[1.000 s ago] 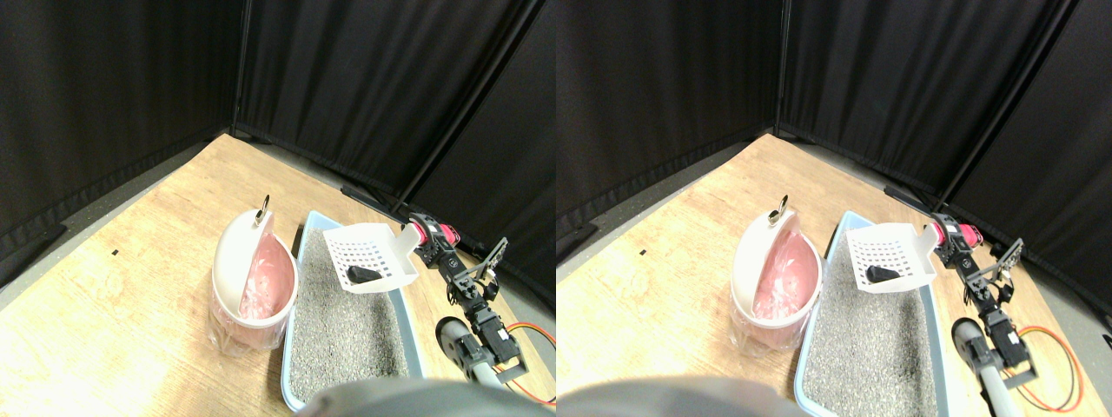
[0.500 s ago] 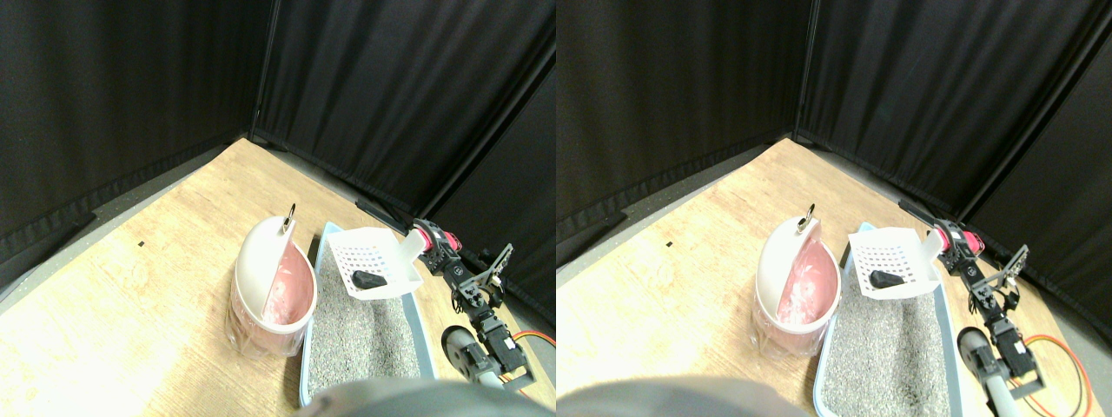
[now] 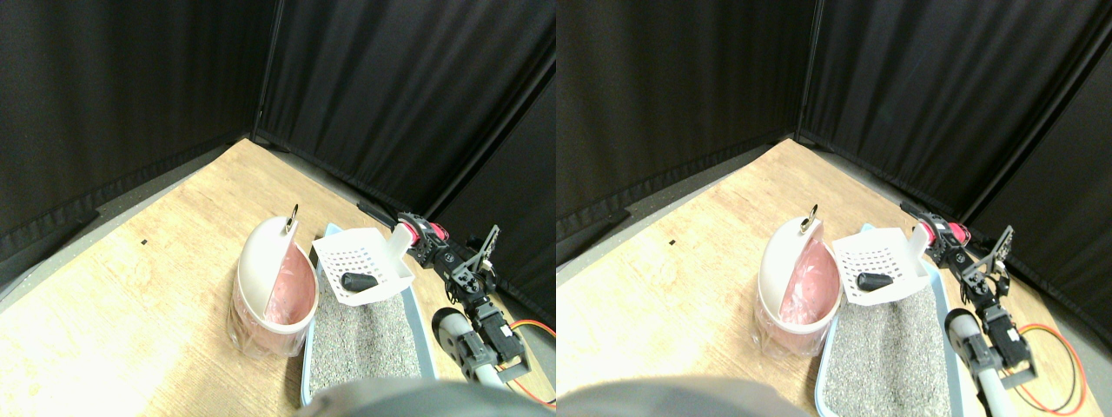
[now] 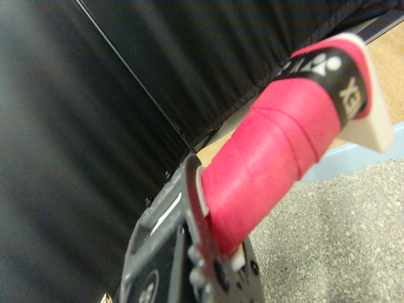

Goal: Scoop (unimanual)

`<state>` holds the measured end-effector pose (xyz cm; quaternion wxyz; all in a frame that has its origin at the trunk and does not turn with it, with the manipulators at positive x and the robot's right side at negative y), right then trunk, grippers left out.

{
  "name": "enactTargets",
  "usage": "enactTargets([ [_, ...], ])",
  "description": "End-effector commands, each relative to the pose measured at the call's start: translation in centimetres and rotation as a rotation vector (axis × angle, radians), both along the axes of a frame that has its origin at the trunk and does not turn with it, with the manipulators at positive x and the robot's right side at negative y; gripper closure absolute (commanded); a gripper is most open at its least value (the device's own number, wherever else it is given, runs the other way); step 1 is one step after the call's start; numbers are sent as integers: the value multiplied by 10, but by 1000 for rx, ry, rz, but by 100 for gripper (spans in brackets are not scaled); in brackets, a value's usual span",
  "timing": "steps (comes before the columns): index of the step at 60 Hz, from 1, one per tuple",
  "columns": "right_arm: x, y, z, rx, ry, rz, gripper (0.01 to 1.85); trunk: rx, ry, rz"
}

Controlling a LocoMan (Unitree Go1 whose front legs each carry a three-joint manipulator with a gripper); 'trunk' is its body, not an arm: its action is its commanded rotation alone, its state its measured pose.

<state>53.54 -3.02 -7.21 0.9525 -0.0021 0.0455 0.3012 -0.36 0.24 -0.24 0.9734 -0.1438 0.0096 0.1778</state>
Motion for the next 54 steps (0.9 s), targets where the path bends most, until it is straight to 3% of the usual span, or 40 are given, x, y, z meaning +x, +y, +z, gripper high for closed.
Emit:
enactTargets([
  [1, -1, 7, 8, 16, -33, 23, 181, 1, 16, 14],
  [14, -1, 11, 7, -58, -33, 32, 181, -4, 16, 16],
  [28, -3, 11, 4, -129, -4, -7, 181, -5, 18, 13],
  [54, -6, 14, 5, -212, -50, -2, 181, -11, 26, 8],
])
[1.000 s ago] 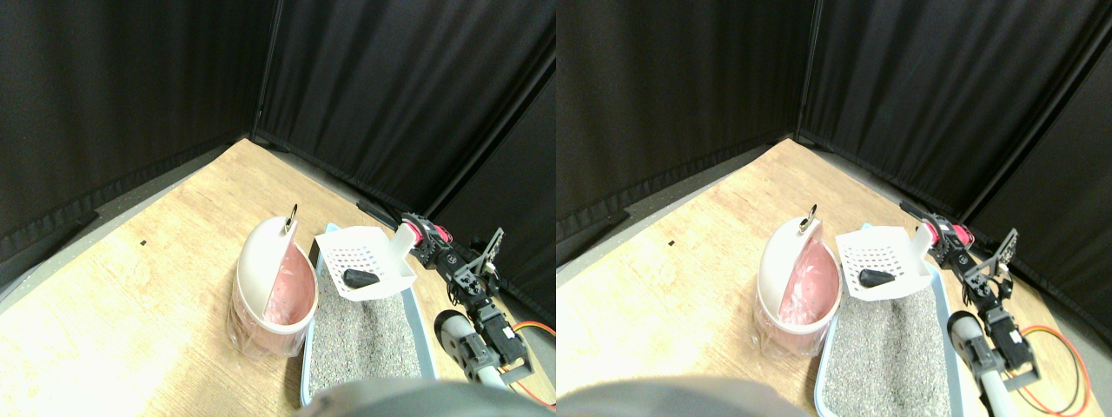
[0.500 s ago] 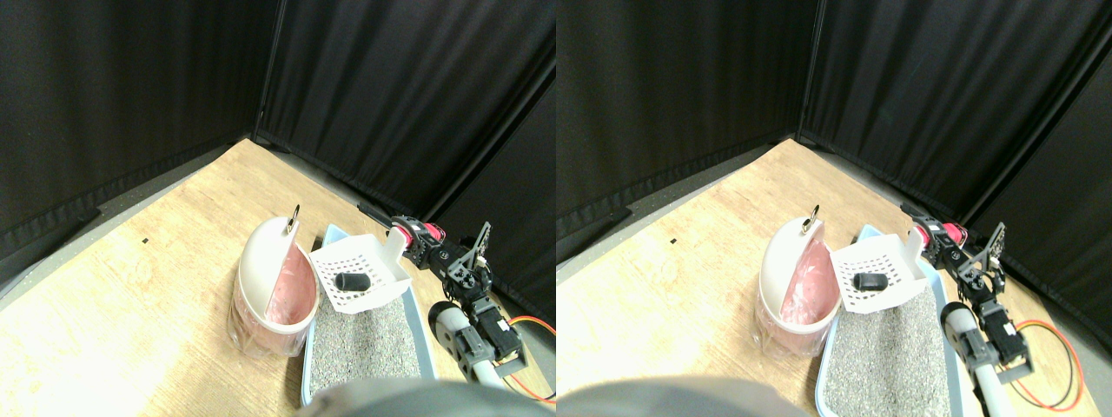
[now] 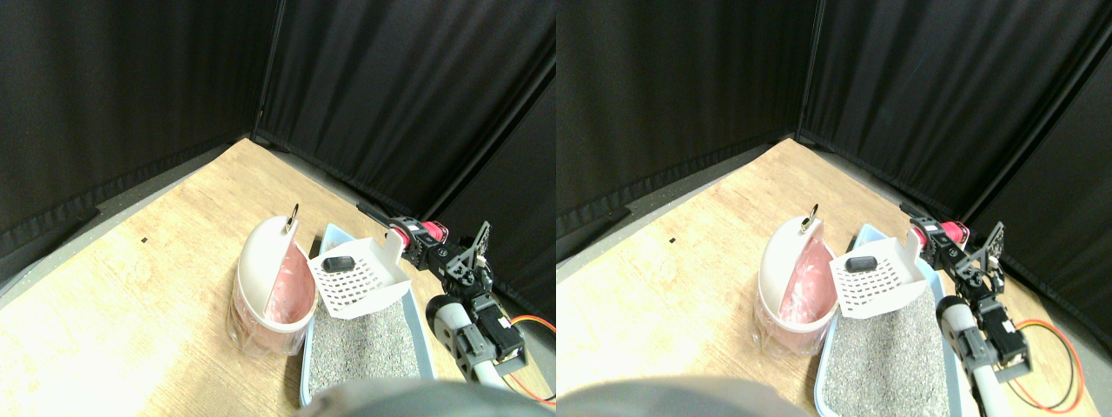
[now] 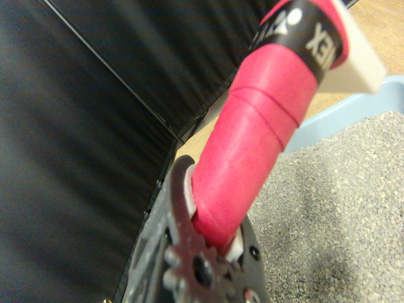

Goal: Scoop (unimanual)

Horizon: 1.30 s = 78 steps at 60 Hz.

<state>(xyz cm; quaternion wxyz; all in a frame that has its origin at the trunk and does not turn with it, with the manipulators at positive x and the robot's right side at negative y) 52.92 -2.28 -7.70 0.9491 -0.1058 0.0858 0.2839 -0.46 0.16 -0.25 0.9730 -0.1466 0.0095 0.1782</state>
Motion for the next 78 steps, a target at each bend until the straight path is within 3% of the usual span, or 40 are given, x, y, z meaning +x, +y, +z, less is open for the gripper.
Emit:
enactTargets([
  [1, 0, 6, 10, 11, -62, 27, 181, -5, 27, 6],
  [22, -1, 13, 9, -137, -66, 40, 181, -5, 31, -2],
  [47, -1, 13, 14, -161, -90, 26, 181, -6, 27, -5],
  [58, -1, 15, 13, -241, -197, 92, 181, -9, 27, -4],
  [65, -3, 17, 12, -221, -194, 104, 157, -8, 26, -2],
  [67, -3, 19, 13, -223, -189, 91, 165, -9, 25, -1],
  [70, -3, 19, 12, -223, -190, 92, 164, -9, 24, -1],
  [71, -2, 21, 12, -238, -215, 96, 155, -11, 25, 0],
  [78, -1, 22, 13, -237, -212, 92, 155, -14, 24, 3],
])
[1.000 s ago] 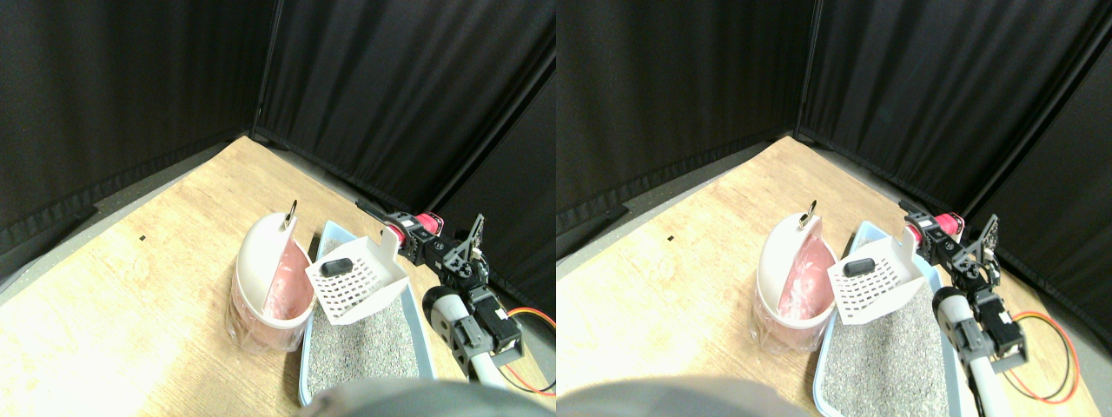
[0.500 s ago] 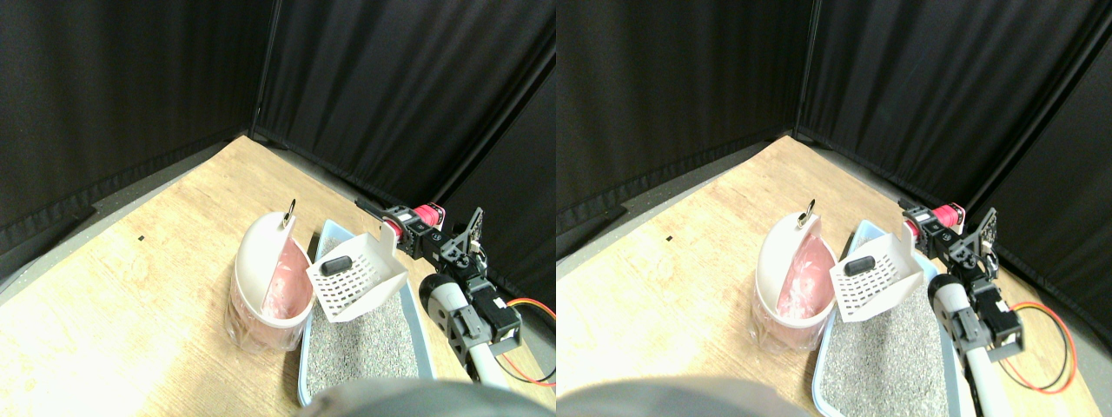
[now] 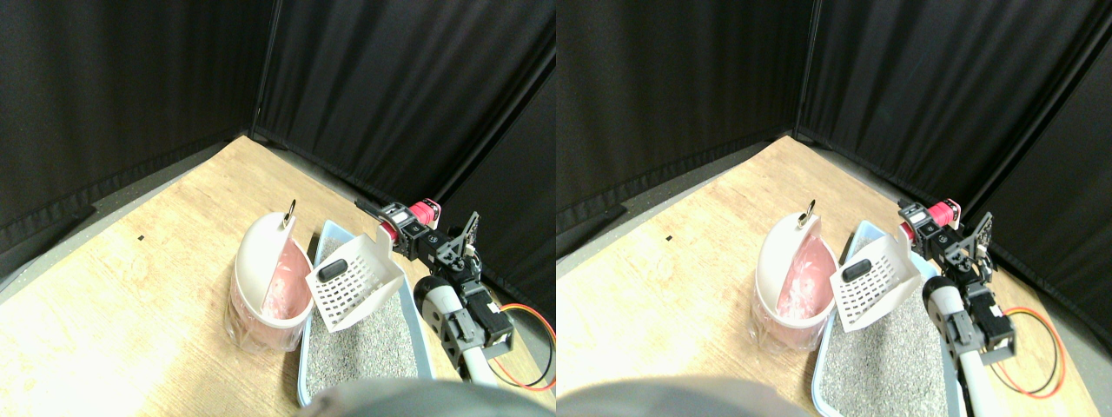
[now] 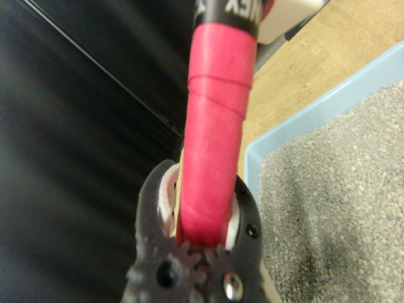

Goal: Scoop (unimanual)

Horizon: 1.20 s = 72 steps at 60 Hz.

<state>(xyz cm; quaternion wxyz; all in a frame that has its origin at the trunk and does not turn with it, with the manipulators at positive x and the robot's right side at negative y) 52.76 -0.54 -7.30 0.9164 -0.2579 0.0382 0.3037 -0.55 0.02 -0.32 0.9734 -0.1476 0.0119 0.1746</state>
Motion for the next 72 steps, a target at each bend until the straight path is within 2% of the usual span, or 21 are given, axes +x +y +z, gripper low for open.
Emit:
enactTargets([
  [1, 1, 5, 9, 34, -42, 7, 158, -11, 20, 12],
  [3, 1, 5, 10, 35, -42, 8, 160, -10, 19, 13],
  [4, 1, 5, 11, 42, -40, 3, 171, -10, 19, 13],
  [7, 2, 6, 13, 46, -33, -9, 179, -10, 19, 11],
  [14, 3, 7, 15, 44, -47, 1, 176, -10, 18, 9],
  [16, 4, 7, 16, 48, -54, 3, 165, -11, 18, 8],
  [18, 5, 7, 18, 49, -62, 6, 163, -11, 18, 8],
  [24, 5, 7, 22, 83, -73, 14, 165, -11, 16, 9],
  [25, 6, 7, 25, 93, -81, 23, 181, -11, 16, 9],
  [36, 4, 7, 32, 61, -112, 24, 181, -9, 14, 8],
  [53, -3, 13, 43, 76, -111, 13, 181, -9, 10, 8],
  [60, -7, 13, 44, 45, -115, -3, 181, -10, 9, 5],
  [72, -6, 12, 41, 49, -131, 24, 181, -9, 12, 3],
])
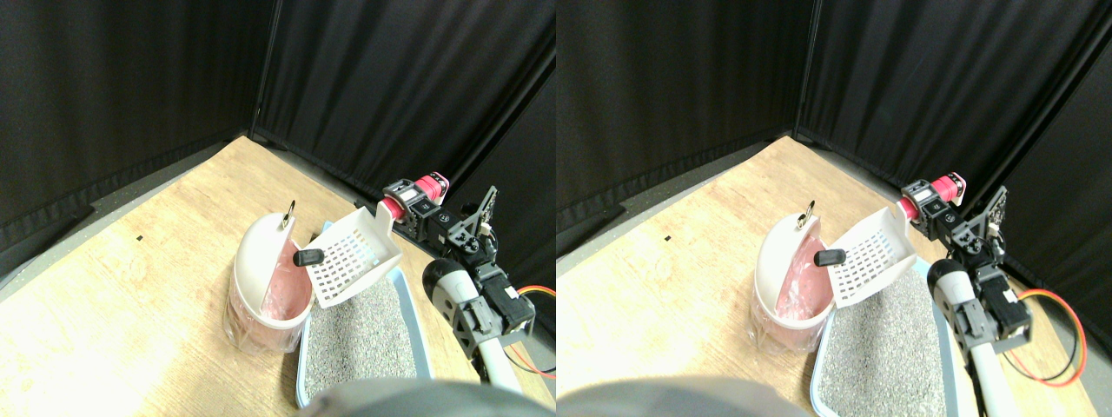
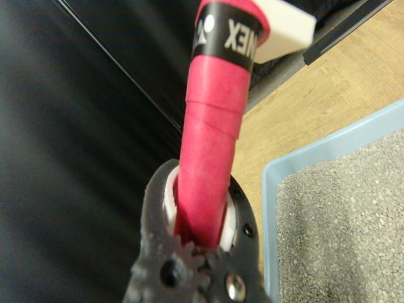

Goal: Scoop (unimanual)

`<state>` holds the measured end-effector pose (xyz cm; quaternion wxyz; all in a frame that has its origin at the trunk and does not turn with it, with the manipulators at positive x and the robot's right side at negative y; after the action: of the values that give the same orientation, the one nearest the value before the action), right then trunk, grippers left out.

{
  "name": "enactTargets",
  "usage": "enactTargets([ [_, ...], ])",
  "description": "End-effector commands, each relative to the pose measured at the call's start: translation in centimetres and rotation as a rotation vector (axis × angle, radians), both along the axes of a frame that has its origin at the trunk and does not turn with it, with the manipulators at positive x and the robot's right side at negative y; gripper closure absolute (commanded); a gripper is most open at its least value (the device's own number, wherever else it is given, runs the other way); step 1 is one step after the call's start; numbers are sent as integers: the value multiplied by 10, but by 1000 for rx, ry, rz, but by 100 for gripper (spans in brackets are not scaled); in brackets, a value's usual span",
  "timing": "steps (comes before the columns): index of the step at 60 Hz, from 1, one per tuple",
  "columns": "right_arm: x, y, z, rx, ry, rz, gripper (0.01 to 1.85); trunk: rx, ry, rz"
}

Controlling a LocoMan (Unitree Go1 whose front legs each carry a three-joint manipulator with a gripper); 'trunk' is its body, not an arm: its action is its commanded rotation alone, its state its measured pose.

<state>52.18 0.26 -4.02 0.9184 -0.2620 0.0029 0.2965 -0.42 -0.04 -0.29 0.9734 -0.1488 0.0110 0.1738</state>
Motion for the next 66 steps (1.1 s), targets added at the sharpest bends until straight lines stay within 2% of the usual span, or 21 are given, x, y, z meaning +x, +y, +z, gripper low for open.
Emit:
enactTargets([
  [1, 0, 3, 8, 29, -65, 24, 181, -7, 15, 4],
  [12, 1, 0, 6, 16, -62, 11, 180, -4, 18, 3],
  [19, 2, 0, 5, 3, -66, 15, 170, -5, 21, 2],
  [26, 2, 0, 3, -13, -60, 20, 173, -5, 20, 2],
  [28, 3, 0, 2, -16, -65, 31, 167, -5, 20, 2],
  [35, 3, 0, 1, -1, -56, 21, 164, -6, 21, 3],
  [40, 3, -1, 1, -1, -57, 12, 165, -4, 21, 1],
  [44, 4, -1, 1, -1, -58, 8, 176, -2, 22, -2],
  [46, 3, -2, 1, 11, -54, 3, 181, 2, 23, -4],
  [53, 2, -6, 0, 67, -48, -15, 181, 10, 23, -18],
  [61, 5, -26, -4, 209, -46, -46, 181, 23, 22, -37],
  [66, 6, -33, -5, 234, -47, -63, 181, 31, 24, -50],
])
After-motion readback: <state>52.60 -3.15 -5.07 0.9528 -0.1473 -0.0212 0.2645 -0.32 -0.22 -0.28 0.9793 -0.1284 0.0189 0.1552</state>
